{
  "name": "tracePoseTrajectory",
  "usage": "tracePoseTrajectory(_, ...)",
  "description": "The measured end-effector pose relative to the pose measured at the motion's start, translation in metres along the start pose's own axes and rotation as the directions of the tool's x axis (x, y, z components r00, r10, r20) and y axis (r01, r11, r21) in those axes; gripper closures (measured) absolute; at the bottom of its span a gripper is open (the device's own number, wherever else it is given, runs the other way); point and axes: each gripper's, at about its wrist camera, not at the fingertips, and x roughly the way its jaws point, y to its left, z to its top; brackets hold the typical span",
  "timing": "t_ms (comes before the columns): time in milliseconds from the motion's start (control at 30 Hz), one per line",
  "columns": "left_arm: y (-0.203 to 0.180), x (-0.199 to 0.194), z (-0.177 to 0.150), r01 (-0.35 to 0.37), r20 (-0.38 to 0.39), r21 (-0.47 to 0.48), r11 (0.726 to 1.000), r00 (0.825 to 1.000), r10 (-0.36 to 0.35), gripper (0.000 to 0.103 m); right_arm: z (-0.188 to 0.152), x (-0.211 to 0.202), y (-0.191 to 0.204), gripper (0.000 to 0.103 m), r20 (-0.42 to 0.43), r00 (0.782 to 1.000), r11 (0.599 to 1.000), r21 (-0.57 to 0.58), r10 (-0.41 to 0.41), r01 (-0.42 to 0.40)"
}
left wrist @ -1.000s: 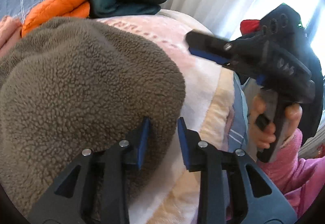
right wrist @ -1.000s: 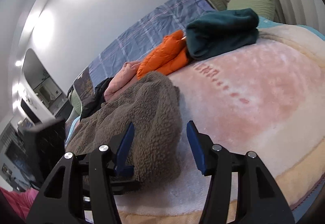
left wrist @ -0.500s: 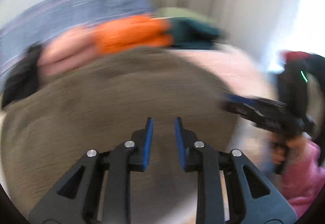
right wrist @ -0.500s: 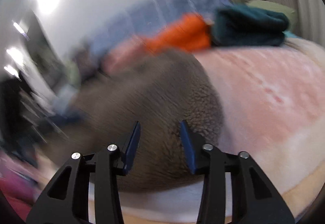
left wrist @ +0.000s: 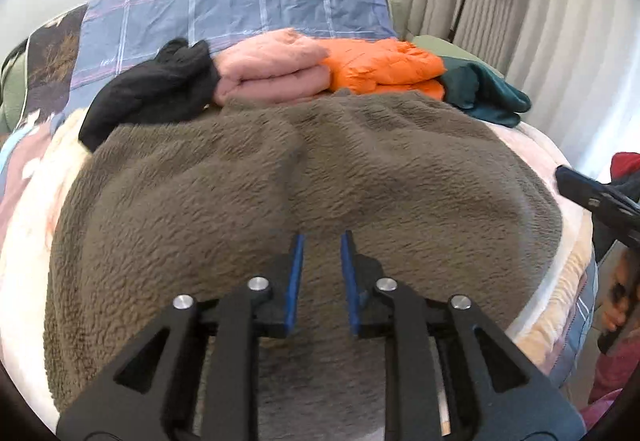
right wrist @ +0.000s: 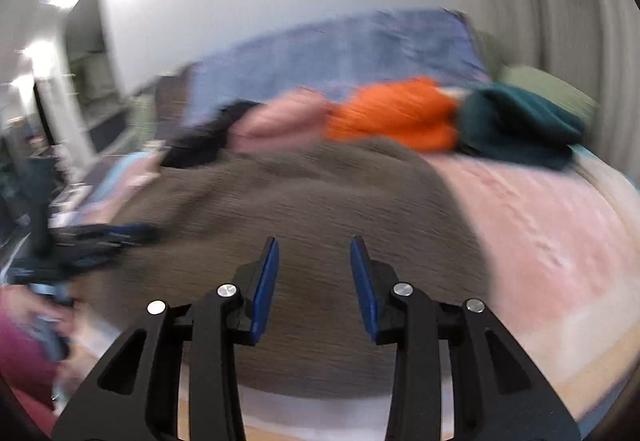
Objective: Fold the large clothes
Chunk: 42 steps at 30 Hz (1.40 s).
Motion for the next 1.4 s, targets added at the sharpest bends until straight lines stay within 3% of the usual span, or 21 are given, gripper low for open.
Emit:
tracePoseTrajectory(33, 0.009, 0.007, -0.005, -0.016, -0.025, -0.031, 0.999, 1.000, 0.016, 0.078, -0.002, 0.008, 0.015, 0.066, -0.018, 0.998, 0.998, -0.021, 0.058, -0.058)
tracePoseTrajectory(100, 0.022, 0.023, -0.012, 0.022, -0.035, -0.051, 0.998, 0.999, -0.024, 0.079, -0.012, 0.028, 0.035, 0.066, -0.083, 0.990, 0.992, -0.041, 0.117, -0.121)
tracePoseTrajectory(167, 0.017, 0.023, -0.020, 0.008, 0.008, 0.006, 1.000, 1.000, -0.008, 0.078, -0.036, 0.071, 0.050, 0.065, -0.248, 0.965, 0.993, -0.060, 0.087, -0.106)
tracePoseTrajectory(200, 0.011, 0.021, -0.022, -0.016, 0.018, 0.033, 0.999, 1.000, 0.015, 0.078, -0.049, 0.087, 0.051, 0.064, -0.284, 0.958, 0.994, -0.086, 0.045, -0.072)
tracePoseTrajectory(233, 0.007, 0.020, -0.023, -0.026, 0.021, 0.049, 0.998, 0.999, 0.025, 0.078, -0.057, 0.088, 0.052, 0.064, -0.248, 0.968, 0.991, -0.111, 0.039, -0.068)
tracePoseTrajectory(300, 0.006, 0.014, -0.023, -0.014, 0.026, 0.047, 0.999, 1.000, 0.013, 0.077, -0.051, 0.079, 0.054, 0.064, -0.258, 0.966, 0.993, -0.105, 0.029, -0.058)
tracePoseTrajectory(333, 0.011, 0.008, -0.023, 0.012, 0.030, 0.030, 0.999, 0.999, -0.013, 0.072, -0.046, 0.074, 0.053, 0.064, -0.271, 0.962, 0.995, -0.089, 0.026, -0.052)
tracePoseTrajectory(400, 0.028, -0.010, -0.023, 0.041, 0.065, -0.024, 0.999, 0.997, -0.039, 0.050, -0.040, 0.069, 0.053, 0.063, -0.290, 0.957, 0.996, -0.079, 0.018, -0.042)
tracePoseTrajectory(433, 0.038, -0.022, -0.023, 0.020, 0.097, -0.048, 0.999, 0.995, -0.016, 0.041, -0.036, 0.066, 0.054, 0.062, -0.295, 0.955, 0.997, -0.071, 0.019, -0.042)
tracePoseTrajectory(533, 0.067, -0.047, -0.026, -0.080, 0.150, -0.111, 0.991, 0.984, 0.096, 0.028, -0.014, 0.068, 0.064, 0.060, -0.273, 0.962, 0.993, -0.108, 0.005, -0.035)
tracePoseTrajectory(633, 0.106, -0.059, -0.038, -0.206, 0.128, -0.202, 0.958, 0.964, 0.234, 0.027, 0.016, 0.084, 0.083, 0.057, -0.218, 0.976, 0.983, -0.181, -0.014, -0.026)
tracePoseTrajectory(733, 0.142, -0.062, -0.058, -0.236, 0.065, -0.310, 0.921, 0.961, 0.269, 0.028, 0.052, 0.121, 0.098, 0.055, -0.205, 0.979, 0.982, -0.187, -0.004, -0.035)
tracePoseTrajectory(800, 0.160, -0.061, -0.076, -0.241, 0.021, -0.363, 0.900, 0.964, 0.266, 0.028, 0.067, 0.158, 0.096, 0.049, -0.242, 0.968, 0.983, -0.183, -0.068, 0.023)
tracePoseTrajectory(867, 0.172, -0.064, -0.090, -0.239, -0.001, -0.393, 0.888, 0.966, 0.259, 0.027, 0.058, 0.213, 0.081, 0.046, -0.348, 0.917, 0.973, -0.184, -0.196, 0.138)
tracePoseTrajectory(900, 0.179, -0.065, -0.099, -0.220, 0.000, -0.414, 0.884, 0.970, 0.241, 0.027, 0.046, 0.240, 0.071, 0.036, -0.406, 0.889, 0.972, -0.180, -0.214, 0.152)
tracePoseTrajectory(933, 0.183, -0.064, -0.104, -0.191, 0.004, -0.432, 0.881, 0.977, 0.214, 0.026, 0.037, 0.258, 0.060, 0.031, -0.416, 0.890, 0.979, -0.156, -0.188, 0.134)
tracePoseTrajectory(1033, 0.191, -0.061, -0.115, -0.137, 0.011, -0.472, 0.871, 0.987, 0.162, 0.025, 0.049, 0.252, 0.059, 0.031, -0.425, 0.888, 0.983, -0.122, -0.179, 0.139)
tracePoseTrajectory(1100, 0.196, -0.060, -0.115, -0.119, 0.017, -0.476, 0.872, 0.989, 0.144, 0.024, 0.049, 0.241, 0.067, 0.031, -0.388, 0.897, 0.973, -0.177, -0.209, 0.150)
tracePoseTrajectory(1200, 0.198, -0.058, -0.110, -0.097, 0.031, -0.471, 0.877, 0.991, 0.127, 0.025, 0.052, 0.210, 0.079, 0.031, -0.322, 0.918, 0.968, -0.171, -0.233, 0.185)
tracePoseTrajectory(1300, 0.206, -0.067, -0.112, -0.061, 0.052, -0.479, 0.876, 0.994, 0.098, 0.025, 0.050, 0.163, 0.121, 0.031, -0.223, 0.965, 0.968, -0.234, -0.141, 0.088)
tracePoseTrajectory(1400, 0.218, -0.069, -0.102, -0.040, 0.063, -0.491, 0.870, 0.995, 0.081, 0.027, 0.028, 0.124, 0.190, 0.029, -0.164, 0.986, 0.893, -0.446, -0.027, -0.050)
